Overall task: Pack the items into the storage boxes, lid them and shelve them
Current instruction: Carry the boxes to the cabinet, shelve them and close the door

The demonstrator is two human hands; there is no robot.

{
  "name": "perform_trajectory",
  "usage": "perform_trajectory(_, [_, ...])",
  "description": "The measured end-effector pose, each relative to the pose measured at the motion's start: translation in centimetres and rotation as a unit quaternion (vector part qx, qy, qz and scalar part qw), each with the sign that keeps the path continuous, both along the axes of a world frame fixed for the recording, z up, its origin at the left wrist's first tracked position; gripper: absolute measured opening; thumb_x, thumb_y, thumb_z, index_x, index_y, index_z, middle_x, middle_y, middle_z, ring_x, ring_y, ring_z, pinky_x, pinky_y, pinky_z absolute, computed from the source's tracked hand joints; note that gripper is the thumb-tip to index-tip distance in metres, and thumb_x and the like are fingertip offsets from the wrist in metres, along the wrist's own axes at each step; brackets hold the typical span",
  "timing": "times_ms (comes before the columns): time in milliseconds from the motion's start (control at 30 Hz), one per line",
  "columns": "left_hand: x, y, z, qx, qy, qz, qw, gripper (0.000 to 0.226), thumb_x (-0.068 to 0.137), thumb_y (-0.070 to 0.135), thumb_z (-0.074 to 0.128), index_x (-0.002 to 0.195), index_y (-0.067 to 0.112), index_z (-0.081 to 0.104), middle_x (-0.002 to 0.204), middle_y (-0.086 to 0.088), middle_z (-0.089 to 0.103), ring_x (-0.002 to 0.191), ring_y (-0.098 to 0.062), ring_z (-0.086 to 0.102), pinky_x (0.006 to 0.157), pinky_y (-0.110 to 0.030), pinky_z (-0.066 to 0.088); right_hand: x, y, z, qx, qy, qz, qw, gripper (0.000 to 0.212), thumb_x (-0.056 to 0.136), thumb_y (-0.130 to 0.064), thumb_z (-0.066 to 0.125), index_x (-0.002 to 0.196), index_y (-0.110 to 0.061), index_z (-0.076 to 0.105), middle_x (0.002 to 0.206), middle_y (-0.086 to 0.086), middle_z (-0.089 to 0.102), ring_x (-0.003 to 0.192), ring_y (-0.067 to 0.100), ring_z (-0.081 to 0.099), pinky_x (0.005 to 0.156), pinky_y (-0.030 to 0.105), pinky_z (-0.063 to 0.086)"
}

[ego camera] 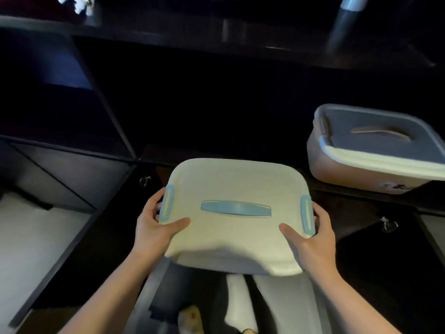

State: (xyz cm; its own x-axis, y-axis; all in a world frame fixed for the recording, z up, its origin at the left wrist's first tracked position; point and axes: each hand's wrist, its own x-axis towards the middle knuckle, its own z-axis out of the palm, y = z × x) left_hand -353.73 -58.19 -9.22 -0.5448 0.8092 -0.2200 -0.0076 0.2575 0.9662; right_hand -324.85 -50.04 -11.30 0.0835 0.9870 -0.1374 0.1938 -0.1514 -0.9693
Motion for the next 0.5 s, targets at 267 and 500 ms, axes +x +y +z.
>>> perform_trajectory(267, [-2.8,-1.1,-8.0,-0.06,-0.034,-0.027,0.997,0.078,0.065,0.001,0.08,0.128,0.034,0.048,0.113,-0.002,0.057,0.1,-0.023,0.059,0.065,-0.029,0.057,-2.1,-2.4,-6.6,-0.095,-0.026,-0.009,0.995,0.092,0.039,-0.052,0.092,0.12,-0.043,0.049,0.117,-0.01,0.061,0.111,0.019,0.06,0.091,0.05,0.053])
perform_trajectory(500, [-5.6,2.4,-17.1,-0.114,-0.031,-0.044,0.992,0.089,0.067,0.004,0.08,0.14,0.027,0.037,0.127,-0.001,0.047,0.114,-0.022,0.049,0.082,-0.036,0.052,-4.7,0.1,-14.6,-0.116,-0.048,0.011,0.992,0.072,0.071,-0.008,0.082,0.127,-0.031,0.043,0.11,-0.018,0.055,0.102,0.008,0.057,0.087,0.03,0.053])
